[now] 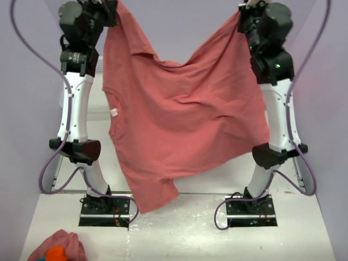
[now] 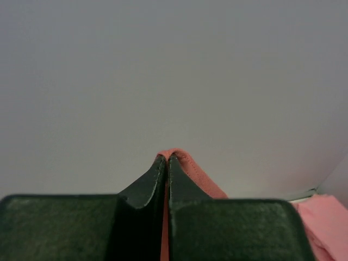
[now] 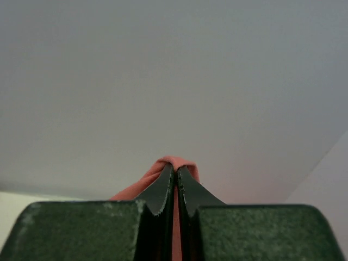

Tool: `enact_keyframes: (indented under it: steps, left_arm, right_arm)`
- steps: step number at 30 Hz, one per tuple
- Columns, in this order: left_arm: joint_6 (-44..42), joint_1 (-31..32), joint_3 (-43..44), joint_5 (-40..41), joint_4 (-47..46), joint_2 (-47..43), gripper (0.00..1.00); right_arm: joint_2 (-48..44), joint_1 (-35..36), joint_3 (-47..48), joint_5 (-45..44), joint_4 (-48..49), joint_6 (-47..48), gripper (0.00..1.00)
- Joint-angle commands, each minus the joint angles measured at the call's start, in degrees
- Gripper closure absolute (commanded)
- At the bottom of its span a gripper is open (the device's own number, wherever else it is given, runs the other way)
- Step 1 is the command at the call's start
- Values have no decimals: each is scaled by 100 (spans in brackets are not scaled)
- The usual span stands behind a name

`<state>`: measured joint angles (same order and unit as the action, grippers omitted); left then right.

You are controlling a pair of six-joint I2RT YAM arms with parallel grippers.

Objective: Fold and stack the t-shirts
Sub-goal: Flatten out the tshirt

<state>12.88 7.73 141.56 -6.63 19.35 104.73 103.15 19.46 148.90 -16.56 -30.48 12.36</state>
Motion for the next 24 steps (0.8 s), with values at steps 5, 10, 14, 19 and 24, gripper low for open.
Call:
enact_keyframes:
  steps: [5,10,14,19,24]
  left_arm:
    - [-216,-280,495,57,-1020,785,100]
    - [-146,-368,531,-31,-1294,935,100]
    - [-23,-412,487,-250,-1268,874,100]
    - [-110,-377,-74,-425,-944,576,100]
    - [-779,18,-1557,555,-318,-90,100]
  right_arm:
    - [565,-584,341,627,902,-208,100]
    - [680,-934,359,943,1053,-304,100]
    - [680,-1041,96,1049,755,-489,100]
    - [671,-1172,-623,1399,-52,-962,100]
    - [453,-1033,-2353,1620,-749,-1745,100]
